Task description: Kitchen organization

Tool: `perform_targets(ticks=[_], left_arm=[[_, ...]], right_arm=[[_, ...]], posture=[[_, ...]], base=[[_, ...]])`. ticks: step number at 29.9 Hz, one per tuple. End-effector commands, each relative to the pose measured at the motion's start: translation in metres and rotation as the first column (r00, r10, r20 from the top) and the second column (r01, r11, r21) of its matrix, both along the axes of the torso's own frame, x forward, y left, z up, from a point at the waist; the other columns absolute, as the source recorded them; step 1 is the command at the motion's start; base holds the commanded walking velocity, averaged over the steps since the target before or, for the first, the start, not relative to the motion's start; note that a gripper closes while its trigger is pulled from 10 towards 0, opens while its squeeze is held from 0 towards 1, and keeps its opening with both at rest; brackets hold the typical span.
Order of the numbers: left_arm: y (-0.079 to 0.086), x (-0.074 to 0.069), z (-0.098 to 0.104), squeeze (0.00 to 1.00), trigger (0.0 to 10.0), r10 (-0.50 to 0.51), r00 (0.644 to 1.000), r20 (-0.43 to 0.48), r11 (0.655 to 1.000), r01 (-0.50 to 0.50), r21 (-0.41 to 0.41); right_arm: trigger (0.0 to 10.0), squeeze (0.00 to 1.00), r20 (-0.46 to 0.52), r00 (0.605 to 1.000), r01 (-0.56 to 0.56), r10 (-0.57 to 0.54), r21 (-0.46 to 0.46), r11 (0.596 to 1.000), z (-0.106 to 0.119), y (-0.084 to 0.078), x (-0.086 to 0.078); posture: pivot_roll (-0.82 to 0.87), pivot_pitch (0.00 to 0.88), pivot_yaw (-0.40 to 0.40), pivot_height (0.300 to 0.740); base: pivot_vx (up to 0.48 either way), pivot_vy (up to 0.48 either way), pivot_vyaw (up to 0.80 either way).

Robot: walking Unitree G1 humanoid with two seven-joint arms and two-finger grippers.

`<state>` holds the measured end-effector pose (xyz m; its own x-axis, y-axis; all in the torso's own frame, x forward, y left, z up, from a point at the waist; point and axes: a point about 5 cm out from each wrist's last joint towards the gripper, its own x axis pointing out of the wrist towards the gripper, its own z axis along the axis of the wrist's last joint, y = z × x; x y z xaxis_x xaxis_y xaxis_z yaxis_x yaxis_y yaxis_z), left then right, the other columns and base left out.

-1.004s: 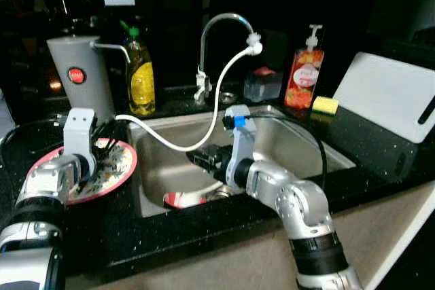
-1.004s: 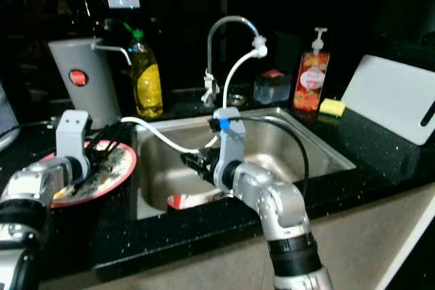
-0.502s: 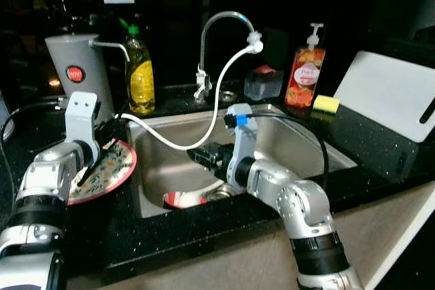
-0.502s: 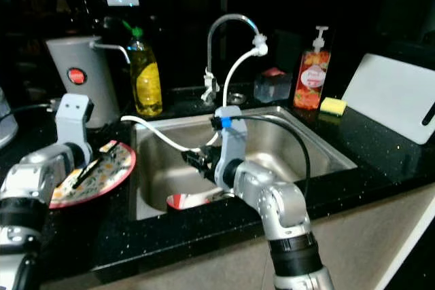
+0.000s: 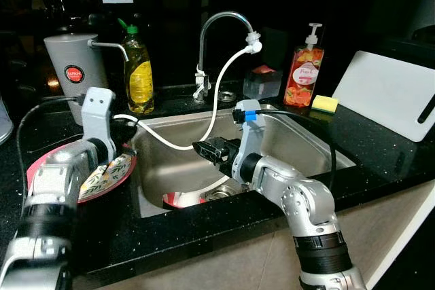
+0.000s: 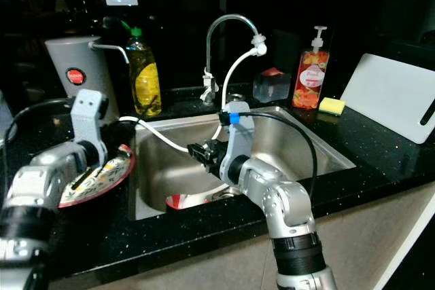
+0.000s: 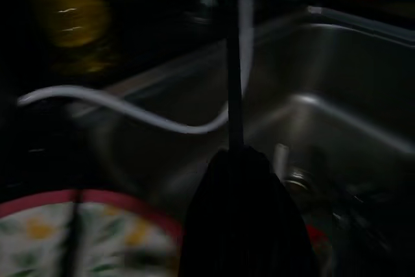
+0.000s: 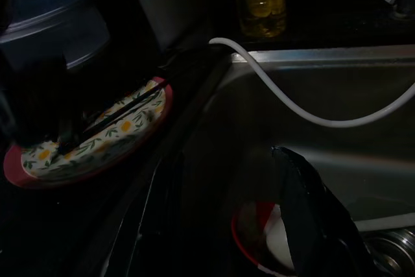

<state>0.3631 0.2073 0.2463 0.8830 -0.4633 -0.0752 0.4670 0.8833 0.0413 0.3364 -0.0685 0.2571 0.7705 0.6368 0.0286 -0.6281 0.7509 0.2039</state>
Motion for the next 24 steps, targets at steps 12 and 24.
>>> perform_targets(ticks=[12, 24], left_arm=[[-0.05, -0.007, -0.01, 0.0, 10.0, -0.187, 0.982, -0.023, 0.982, 0.186, -0.023], [-0.079, 0.02, -0.032, 0.0, 10.0, -0.158, 0.967, -0.198, 0.985, 0.168, 0.035]], right_arm=[[10.0, 0.0, -0.036, 0.993, 0.116, -0.115, 0.019, 0.993, -0.003, -0.016, 0.01], [10.0, 0.0, 0.038, 0.988, 0.155, -0.153, -0.073, 0.985, -0.002, -0.016, 0.011]], posture=[[-0.07, 0.002, -0.015, 0.74], [-0.08, 0.0, -0.011, 0.74]], base=[[0.0, 0.0, 0.0], [0.0, 0.0, 0.0]])
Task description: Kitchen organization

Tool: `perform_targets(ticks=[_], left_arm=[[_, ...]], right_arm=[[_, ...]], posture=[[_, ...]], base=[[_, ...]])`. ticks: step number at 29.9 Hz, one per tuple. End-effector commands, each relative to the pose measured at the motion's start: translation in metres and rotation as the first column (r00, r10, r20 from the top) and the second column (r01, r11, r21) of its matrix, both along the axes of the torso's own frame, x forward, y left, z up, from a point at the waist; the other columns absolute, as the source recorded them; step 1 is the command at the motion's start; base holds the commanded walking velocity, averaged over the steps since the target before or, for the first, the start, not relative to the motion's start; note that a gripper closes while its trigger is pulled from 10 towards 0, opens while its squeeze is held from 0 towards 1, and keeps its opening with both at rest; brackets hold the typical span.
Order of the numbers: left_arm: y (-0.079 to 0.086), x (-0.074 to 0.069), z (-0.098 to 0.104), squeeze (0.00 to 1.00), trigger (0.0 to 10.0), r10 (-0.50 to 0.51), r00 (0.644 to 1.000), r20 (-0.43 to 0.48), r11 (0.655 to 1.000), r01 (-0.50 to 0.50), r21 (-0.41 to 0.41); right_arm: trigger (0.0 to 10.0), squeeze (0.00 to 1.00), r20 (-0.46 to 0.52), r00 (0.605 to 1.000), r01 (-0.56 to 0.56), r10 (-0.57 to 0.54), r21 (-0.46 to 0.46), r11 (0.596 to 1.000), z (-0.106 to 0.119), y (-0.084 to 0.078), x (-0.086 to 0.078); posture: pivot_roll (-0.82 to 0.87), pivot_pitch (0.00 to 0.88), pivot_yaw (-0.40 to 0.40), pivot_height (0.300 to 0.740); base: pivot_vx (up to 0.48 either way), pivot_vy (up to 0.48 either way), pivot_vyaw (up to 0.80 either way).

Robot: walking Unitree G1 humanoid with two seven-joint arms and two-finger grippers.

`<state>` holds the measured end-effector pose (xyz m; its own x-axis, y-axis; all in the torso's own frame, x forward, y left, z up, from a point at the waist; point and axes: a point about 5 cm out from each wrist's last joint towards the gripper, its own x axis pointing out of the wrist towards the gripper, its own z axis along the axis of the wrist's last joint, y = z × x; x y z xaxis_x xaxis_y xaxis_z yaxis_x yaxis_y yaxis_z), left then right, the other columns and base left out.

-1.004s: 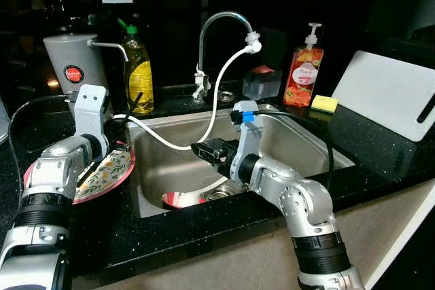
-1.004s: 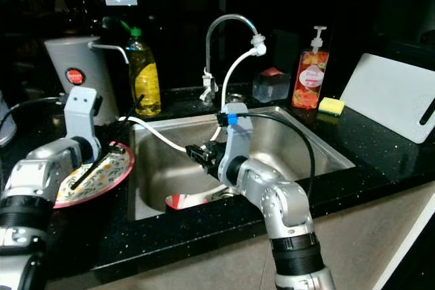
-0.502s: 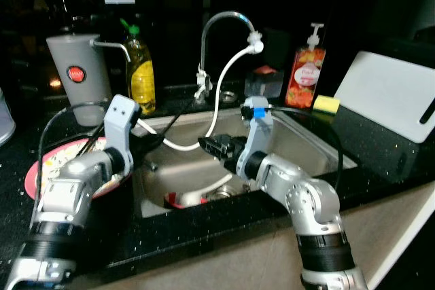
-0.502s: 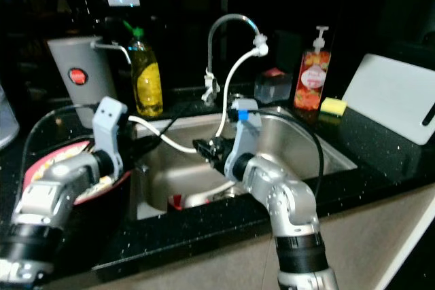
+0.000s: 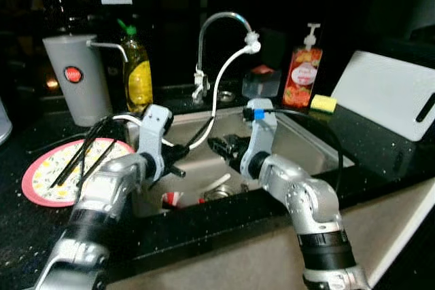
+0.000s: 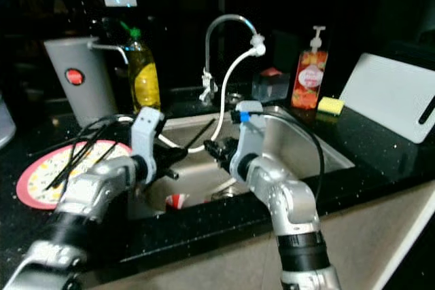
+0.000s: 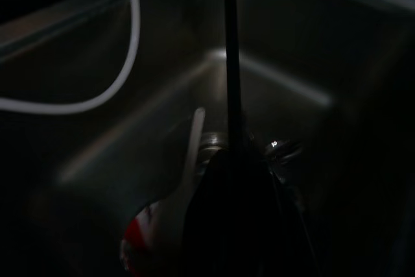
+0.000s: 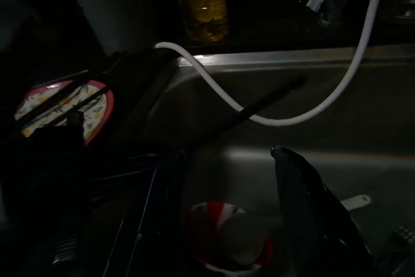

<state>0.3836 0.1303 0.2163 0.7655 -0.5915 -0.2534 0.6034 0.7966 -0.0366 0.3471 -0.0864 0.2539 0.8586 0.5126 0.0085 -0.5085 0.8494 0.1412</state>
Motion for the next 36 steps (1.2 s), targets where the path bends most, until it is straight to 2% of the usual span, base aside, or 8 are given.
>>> perform_targets(ticks=[1, 15, 16, 18, 19, 26, 27, 36], left_arm=[[-0.003, 0.003, -0.005, 0.0, 10.0, 0.013, 1.0, -0.021, 0.999, -0.013, 0.029], [-0.025, 0.008, -0.031, 0.0, 10.0, 0.03, 0.994, -0.105, 0.998, -0.023, 0.067], [-0.026, 0.007, -0.033, 0.22, 10.0, 0.026, 0.994, -0.11, 0.997, -0.019, 0.071], [-0.026, 0.007, -0.035, 0.22, 10.0, 0.025, 0.993, -0.114, 0.997, -0.017, 0.075], [-0.026, 0.007, -0.037, 1.0, 10.0, 0.024, 0.993, -0.119, 0.997, -0.015, 0.076], [-0.022, 0.007, -0.035, 1.0, 10.0, 0.037, 0.992, -0.121, 0.998, -0.031, 0.048], [-0.02, 0.007, -0.032, 0.0, 10.0, 0.044, 0.992, -0.114, 0.998, -0.04, 0.039], [-0.003, 0.011, 0.005, 0.0, 10.0, 0.111, 0.994, 0.022, 0.994, -0.112, 0.016]], right_arm=[[10.0, 0.0, 0.0, 1.0, 0.014, -0.014, -0.026, 1.0, -0.001, 0.0, 0.002], [10.0, 0.0, -0.139, 0.984, 0.095, -0.113, -0.128, 0.987, -0.035, -0.017, 0.011], [10.0, 0.0, -0.138, 0.984, 0.093, -0.11, -0.126, 0.988, -0.035, -0.016, 0.011], [10.0, 0.0, -0.137, 0.985, 0.091, -0.108, -0.124, 0.988, -0.035, -0.015, 0.011], [10.0, 0.0, -0.136, 0.985, 0.087, -0.104, -0.121, 0.989, -0.034, -0.014, 0.011], [10.0, 0.0, -0.126, 0.987, 0.084, -0.099, -0.114, 0.99, -0.033, -0.012, 0.012], [10.0, 0.0, -0.123, 0.987, 0.086, -0.1, -0.112, 0.99, -0.032, -0.013, 0.012], [10.0, 0.0, -0.068, 0.994, 0.081, -0.087, -0.088, 0.993, -0.023, -0.011, 0.01]], posture=[[-0.08, 0.0, -0.01, 0.74], [-0.08, 0.0, -0.007, 0.74], [-0.08, 0.0, -0.008, 0.74], [-0.07, 0.0, -0.008, 0.74], [-0.07, 0.0, -0.008, 0.74], [-0.07, 0.0, -0.01, 0.74], [-0.07, 0.0, -0.011, 0.74], [-0.07, 0.0, -0.008, 0.74]], base=[[0.0, 0.0, 0.0], [0.0, 0.0, 0.0], [0.0, 0.0, 0.0], [0.0, 0.0, 0.0], [0.0, 0.0, 0.0], [0.0, 0.0, 0.0], [0.0, 0.0, 0.0], [0.0, 0.0, 0.0]])
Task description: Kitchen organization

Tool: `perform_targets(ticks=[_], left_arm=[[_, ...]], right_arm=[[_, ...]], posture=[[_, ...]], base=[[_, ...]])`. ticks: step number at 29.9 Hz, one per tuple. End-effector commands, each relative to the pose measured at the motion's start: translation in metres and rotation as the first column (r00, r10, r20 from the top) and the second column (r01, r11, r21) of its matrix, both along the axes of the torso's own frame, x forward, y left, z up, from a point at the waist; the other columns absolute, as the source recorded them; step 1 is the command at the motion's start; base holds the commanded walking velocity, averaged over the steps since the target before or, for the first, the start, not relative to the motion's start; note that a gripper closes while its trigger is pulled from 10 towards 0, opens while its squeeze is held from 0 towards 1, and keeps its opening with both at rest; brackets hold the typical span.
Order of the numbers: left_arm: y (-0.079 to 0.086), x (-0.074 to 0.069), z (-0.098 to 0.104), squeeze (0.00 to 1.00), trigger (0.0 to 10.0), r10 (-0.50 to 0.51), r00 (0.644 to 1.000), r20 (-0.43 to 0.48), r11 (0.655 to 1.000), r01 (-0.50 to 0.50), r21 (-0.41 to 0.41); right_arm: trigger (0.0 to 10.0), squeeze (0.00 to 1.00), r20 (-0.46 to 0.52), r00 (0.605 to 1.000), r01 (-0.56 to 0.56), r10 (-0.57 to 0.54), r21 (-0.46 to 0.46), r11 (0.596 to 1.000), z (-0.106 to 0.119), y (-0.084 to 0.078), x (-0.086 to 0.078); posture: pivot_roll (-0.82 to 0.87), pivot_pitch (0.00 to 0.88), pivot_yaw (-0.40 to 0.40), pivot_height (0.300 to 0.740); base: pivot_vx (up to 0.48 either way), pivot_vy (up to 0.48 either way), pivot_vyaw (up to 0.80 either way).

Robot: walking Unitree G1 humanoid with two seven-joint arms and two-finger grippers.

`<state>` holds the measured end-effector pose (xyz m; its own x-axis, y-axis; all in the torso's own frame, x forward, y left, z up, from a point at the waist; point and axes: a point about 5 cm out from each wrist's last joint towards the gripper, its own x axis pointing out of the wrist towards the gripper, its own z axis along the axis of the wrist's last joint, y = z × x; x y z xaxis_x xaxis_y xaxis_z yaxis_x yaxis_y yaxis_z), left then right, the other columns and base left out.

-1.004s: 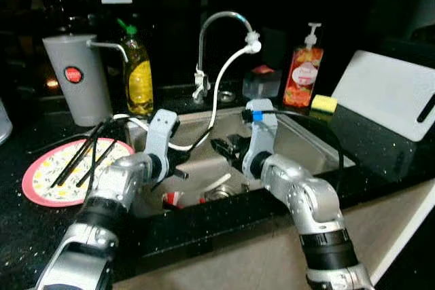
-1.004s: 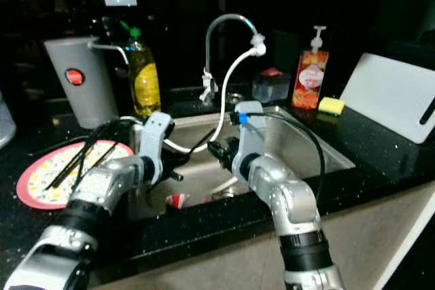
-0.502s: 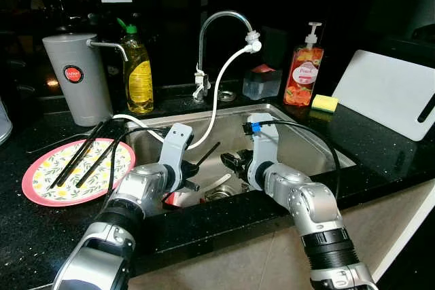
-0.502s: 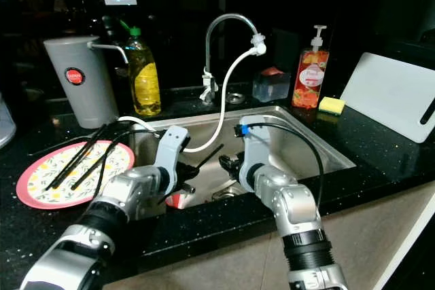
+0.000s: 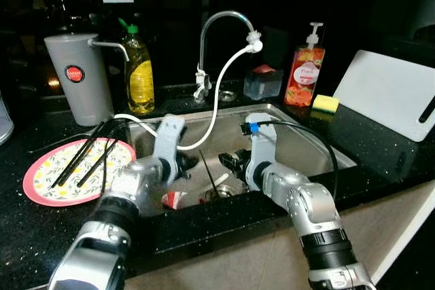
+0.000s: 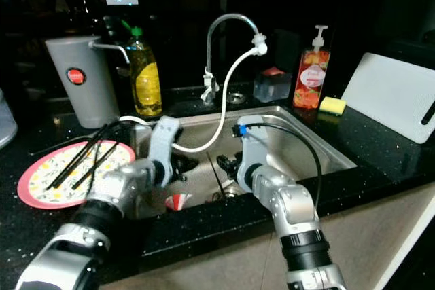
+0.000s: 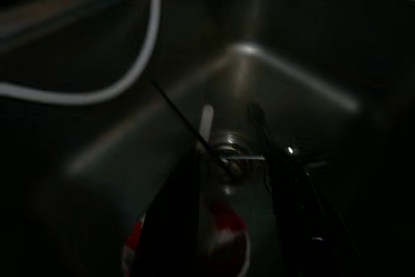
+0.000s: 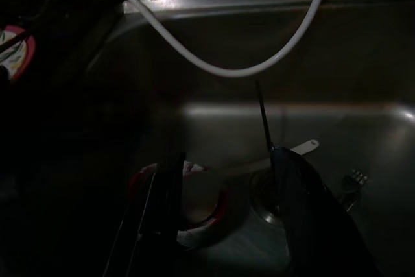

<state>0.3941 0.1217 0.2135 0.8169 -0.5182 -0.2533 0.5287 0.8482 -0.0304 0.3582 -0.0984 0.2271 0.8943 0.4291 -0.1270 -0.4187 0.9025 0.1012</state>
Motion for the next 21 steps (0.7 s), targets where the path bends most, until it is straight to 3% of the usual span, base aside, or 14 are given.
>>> perform_targets(ticks=[1, 7, 13, 16, 21], left_arm=[[0.012, 0.001, 0.015, 0.0, 10.0, 0.042, 0.998, 0.045, 0.999, -0.043, 0.026], [0.034, -0.007, 0.035, 0.0, 10.0, 0.106, 0.988, 0.115, 0.993, -0.112, 0.042], [0.046, -0.016, 0.041, 0.0, 10.0, 0.145, 0.984, 0.108, 0.987, -0.152, 0.053], [0.063, -0.032, 0.052, 0.0, 10.0, 0.221, 0.968, 0.121, 0.971, -0.23, 0.065], [0.083, -0.042, 0.058, 0.0, 10.0, 0.326, 0.934, 0.145, 0.94, -0.337, 0.061]], right_arm=[[10.0, 0.0, 0.047, 0.999, -0.017, 0.016, 0.02, 1.0, 0.006, 0.003, -0.003], [10.0, 0.0, 0.086, 0.996, -0.042, 0.039, 0.035, 0.998, 0.012, 0.005, -0.007], [10.0, 0.0, 0.089, 0.995, -0.039, 0.035, 0.036, 0.999, 0.012, 0.004, -0.007], [10.0, 0.0, 0.089, 0.995, -0.039, 0.035, 0.041, 0.998, 0.011, 0.004, -0.008], [10.0, 0.0, 0.091, 0.995, -0.046, 0.042, 0.043, 0.998, 0.011, 0.004, -0.009]], posture=[[-0.07, 0.0, -0.007, 0.74], [-0.07, 0.0, -0.002, 0.74], [-0.07, 0.0, 0.001, 0.74], [-0.06, 0.0, 0.0, 0.74], [-0.06, 0.0, -0.003, 0.74]], base=[[0.0, 0.0, 0.0], [0.0, 0.0, 0.0], [0.0, 0.0, 0.0], [0.0, 0.0, 0.0], [0.0, 0.0, 0.0]])
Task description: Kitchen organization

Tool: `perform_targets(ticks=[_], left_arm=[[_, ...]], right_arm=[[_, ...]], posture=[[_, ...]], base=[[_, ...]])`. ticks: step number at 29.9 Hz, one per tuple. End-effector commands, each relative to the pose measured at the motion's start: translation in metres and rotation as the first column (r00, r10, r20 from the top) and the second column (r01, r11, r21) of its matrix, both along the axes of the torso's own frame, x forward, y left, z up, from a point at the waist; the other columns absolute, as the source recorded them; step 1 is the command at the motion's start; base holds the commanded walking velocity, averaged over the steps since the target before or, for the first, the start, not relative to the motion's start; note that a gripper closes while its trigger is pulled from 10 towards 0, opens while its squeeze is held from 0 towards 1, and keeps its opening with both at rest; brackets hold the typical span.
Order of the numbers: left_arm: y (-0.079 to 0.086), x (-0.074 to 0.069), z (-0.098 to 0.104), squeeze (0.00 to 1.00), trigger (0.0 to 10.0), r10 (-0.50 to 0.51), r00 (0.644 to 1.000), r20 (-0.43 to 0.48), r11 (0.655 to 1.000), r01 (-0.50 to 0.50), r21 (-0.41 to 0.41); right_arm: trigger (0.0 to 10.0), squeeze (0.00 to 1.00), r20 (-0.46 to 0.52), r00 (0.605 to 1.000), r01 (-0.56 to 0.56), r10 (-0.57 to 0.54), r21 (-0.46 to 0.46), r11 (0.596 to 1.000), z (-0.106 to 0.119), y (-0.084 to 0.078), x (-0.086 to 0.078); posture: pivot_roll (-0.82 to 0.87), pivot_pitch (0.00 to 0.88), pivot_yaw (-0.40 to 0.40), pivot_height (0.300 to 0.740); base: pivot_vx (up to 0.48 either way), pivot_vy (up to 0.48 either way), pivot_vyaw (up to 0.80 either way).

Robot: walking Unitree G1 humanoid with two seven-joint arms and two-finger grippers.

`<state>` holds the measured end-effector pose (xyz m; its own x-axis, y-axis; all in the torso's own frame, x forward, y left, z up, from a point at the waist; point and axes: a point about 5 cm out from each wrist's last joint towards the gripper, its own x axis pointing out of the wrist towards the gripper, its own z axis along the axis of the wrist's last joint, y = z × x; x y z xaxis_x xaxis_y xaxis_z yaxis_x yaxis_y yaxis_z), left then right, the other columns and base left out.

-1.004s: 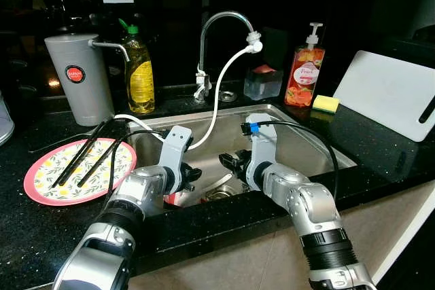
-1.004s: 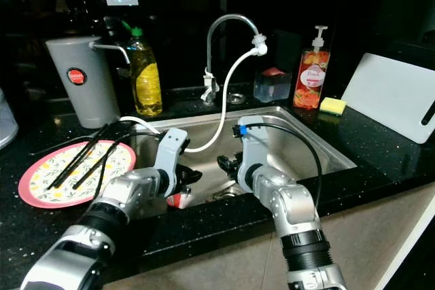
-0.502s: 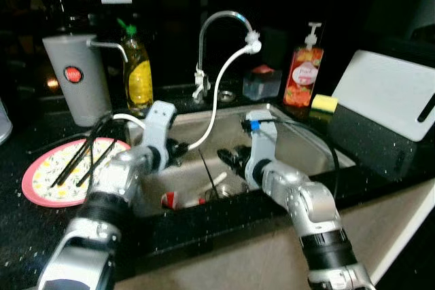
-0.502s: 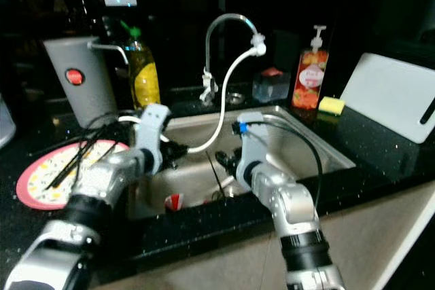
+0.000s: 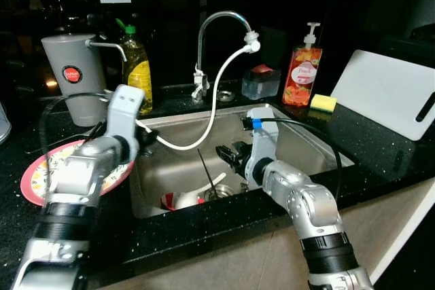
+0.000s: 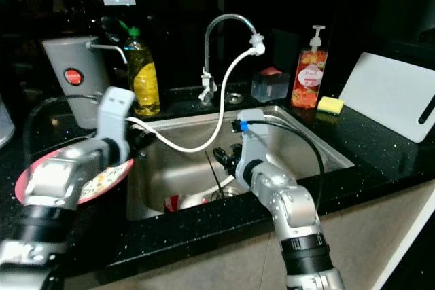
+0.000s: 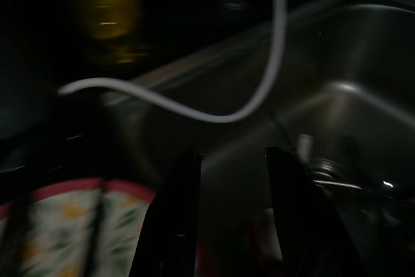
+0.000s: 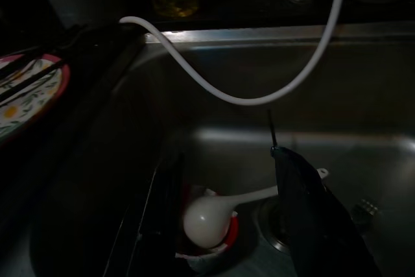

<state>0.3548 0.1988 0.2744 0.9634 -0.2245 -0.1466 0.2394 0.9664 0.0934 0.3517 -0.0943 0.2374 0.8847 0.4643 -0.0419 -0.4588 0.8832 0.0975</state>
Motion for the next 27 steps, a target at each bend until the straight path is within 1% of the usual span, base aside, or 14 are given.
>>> perform_targets(ticks=[1, 2, 3, 4, 5, 7, 9, 11, 13, 17, 20, 23, 26, 27], left_arm=[[0.014, -0.005, -0.002, 0.0, 10.0, 0.052, 0.998, -0.023, 0.998, -0.051, 0.032], [0.014, -0.005, -0.002, 0.0, 10.0, 0.052, 0.998, -0.023, 0.998, -0.051, 0.032], [0.022, -0.009, -0.003, 0.0, 10.0, 0.079, 0.996, -0.041, 0.995, -0.076, 0.062], [0.022, -0.009, -0.003, 0.0, 10.0, 0.079, 0.996, -0.041, 0.995, -0.076, 0.062], [0.027, -0.011, -0.004, 0.0, 10.0, 0.102, 0.994, -0.05, 0.993, -0.098, 0.07], [0.032, -0.015, -0.009, 0.0, 10.0, 0.124, 0.988, -0.089, 0.991, -0.119, 0.059], [0.033, -0.017, -0.014, 0.0, 10.0, 0.124, 0.987, -0.107, 0.991, -0.119, 0.054], [0.032, -0.022, -0.028, 0.0, 10.0, 0.133, 0.978, -0.161, 0.99, -0.123, 0.068], [0.032, -0.023, -0.03, 0.0, 10.0, 0.138, 0.977, -0.165, 0.989, -0.126, 0.079], [0.04, -0.025, -0.036, 0.0, 10.0, 0.198, 0.967, -0.161, 0.975, -0.178, 0.129], [0.043, -0.025, -0.036, 0.0, 10.0, 0.215, 0.964, -0.159, 0.971, -0.193, 0.139], [0.052, -0.024, -0.032, 0.0, 10.0, 0.256, 0.955, -0.148, 0.961, -0.235, 0.144], [0.055, -0.024, -0.031, 0.0, 10.0, 0.27, 0.952, -0.146, 0.958, -0.249, 0.145], [0.056, -0.023, -0.031, 0.26, 10.0, 0.269, 0.952, -0.148, 0.958, -0.25, 0.139]], right_arm=[[10.0, 0.0, 0.013, 1.0, -0.01, 0.01, 0.01, 1.0, 0.001, 0.001, -0.002], [10.0, 0.0, 0.013, 1.0, -0.01, 0.01, 0.01, 1.0, 0.001, 0.001, -0.002], [10.0, 0.0, 0.013, 1.0, -0.011, 0.011, 0.01, 1.0, 0.001, 0.001, -0.002], [10.0, 0.0, 0.013, 1.0, -0.011, 0.011, 0.01, 1.0, 0.001, 0.001, -0.002], [10.0, 0.0, 0.013, 1.0, -0.012, 0.012, 0.01, 1.0, 0.001, 0.001, -0.002], [10.0, 0.0, 0.012, 1.0, -0.012, 0.011, 0.011, 1.0, 0.001, 0.001, -0.002], [10.0, 0.0, 0.012, 1.0, -0.011, 0.01, 0.012, 1.0, 0.001, 0.001, -0.002], [10.0, 0.0, 0.01, 1.0, -0.008, 0.008, 0.013, 1.0, 0.0, 0.001, -0.002], [10.0, 0.0, 0.01, 1.0, -0.007, 0.007, 0.014, 1.0, 0.0, 0.0, -0.002], [10.0, 0.0, 0.009, 1.0, -0.004, 0.003, 0.016, 1.0, 0.0, 0.0, -0.002], [10.0, 0.0, 0.008, 1.0, -0.004, 0.004, 0.016, 1.0, 0.0, 0.0, -0.002], [10.0, 0.0, 0.009, 1.0, -0.005, 0.004, 0.018, 1.0, 0.0, 0.0, -0.002], [10.0, 0.0, 0.009, 1.0, -0.006, 0.006, 0.02, 1.0, 0.0, 0.0, -0.002], [10.0, 0.0, 0.01, 1.0, -0.006, 0.006, 0.02, 1.0, 0.0, 0.0, -0.002]], posture=[[-0.06, 0.0, -0.003, 0.74], [-0.06, 0.0, -0.003, 0.74], [-0.06, 0.005, -0.001, 0.74], [-0.06, 0.005, -0.001, 0.74], [-0.06, 0.005, -0.001, 0.74], [-0.05, 0.007, 0.001, 0.74], [-0.05, 0.008, 0.002, 0.74], [-0.05, 0.009, 0.006, 0.74], [-0.05, 0.009, 0.006, 0.74], [-0.05, 0.013, 0.005, 0.74], [-0.05, 0.013, 0.005, 0.74], [-0.05, 0.012, 0.002, 0.74], [-0.05, 0.012, 0.002, 0.74], [-0.05, 0.012, 0.001, 0.74]], base=[[0.0, 0.0, 0.0], [0.0, 0.0, 0.0], [0.0, 0.0, 0.0], [0.0, 0.0, 0.0], [0.0, 0.0, 0.0], [0.0, 0.0, 0.0], [0.0, 0.0, 0.0], [0.0, 0.0, 0.0], [0.0, 0.0, 0.0], [0.0, 0.0, 0.0], [0.0, 0.0, 0.0], [0.0, 0.0, 0.0], [0.0, 0.0, 0.0], [0.0, 0.0, 0.0]])
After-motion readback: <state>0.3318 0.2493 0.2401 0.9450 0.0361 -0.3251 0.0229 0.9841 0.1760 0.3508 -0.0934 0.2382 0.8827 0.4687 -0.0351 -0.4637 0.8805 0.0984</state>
